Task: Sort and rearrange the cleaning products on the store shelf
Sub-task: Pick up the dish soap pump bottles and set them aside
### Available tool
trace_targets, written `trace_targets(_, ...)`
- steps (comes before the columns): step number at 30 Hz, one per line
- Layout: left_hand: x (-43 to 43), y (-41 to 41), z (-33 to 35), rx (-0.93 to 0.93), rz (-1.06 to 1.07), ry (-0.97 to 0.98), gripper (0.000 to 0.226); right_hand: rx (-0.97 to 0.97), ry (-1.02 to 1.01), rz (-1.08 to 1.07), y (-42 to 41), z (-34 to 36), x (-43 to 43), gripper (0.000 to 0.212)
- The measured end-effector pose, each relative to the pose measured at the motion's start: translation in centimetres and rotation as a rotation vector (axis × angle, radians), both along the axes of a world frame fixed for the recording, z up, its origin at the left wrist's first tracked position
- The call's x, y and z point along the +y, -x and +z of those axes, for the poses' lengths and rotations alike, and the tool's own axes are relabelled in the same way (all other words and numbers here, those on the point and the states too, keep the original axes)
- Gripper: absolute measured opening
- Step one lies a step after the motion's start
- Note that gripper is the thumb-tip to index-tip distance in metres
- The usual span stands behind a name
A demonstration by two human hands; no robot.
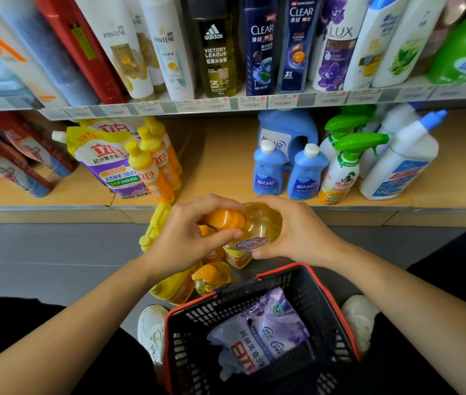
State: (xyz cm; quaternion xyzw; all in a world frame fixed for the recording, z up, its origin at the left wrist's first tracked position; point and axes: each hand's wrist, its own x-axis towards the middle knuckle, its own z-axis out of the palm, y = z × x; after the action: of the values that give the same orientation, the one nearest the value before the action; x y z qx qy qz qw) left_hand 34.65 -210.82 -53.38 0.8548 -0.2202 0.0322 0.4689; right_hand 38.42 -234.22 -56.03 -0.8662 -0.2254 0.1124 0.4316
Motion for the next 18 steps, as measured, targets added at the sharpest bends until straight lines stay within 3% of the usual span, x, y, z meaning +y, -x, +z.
trace_targets(4, -0.5, 0.1, 0.8, 0.111, 0.064, 0.278, 0.049, 0.176, -0.257, 0.074, -0.4, 0.6, -0.3, 0.081)
trace_targets(7, -0.6, -0.3, 1.6, 0.143, 0.095, 0.375, 0.052, 0.283, -0.438, 0.068, -0.3, 0.9, -0.2, 0.077)
trace_targets(18, -0.1, -0.6, 2.1, 0.161, 0.113, 0.448, 0.052, 0.678, -0.825, 0.077, 0.4, 1.0, 1.4, 0.072)
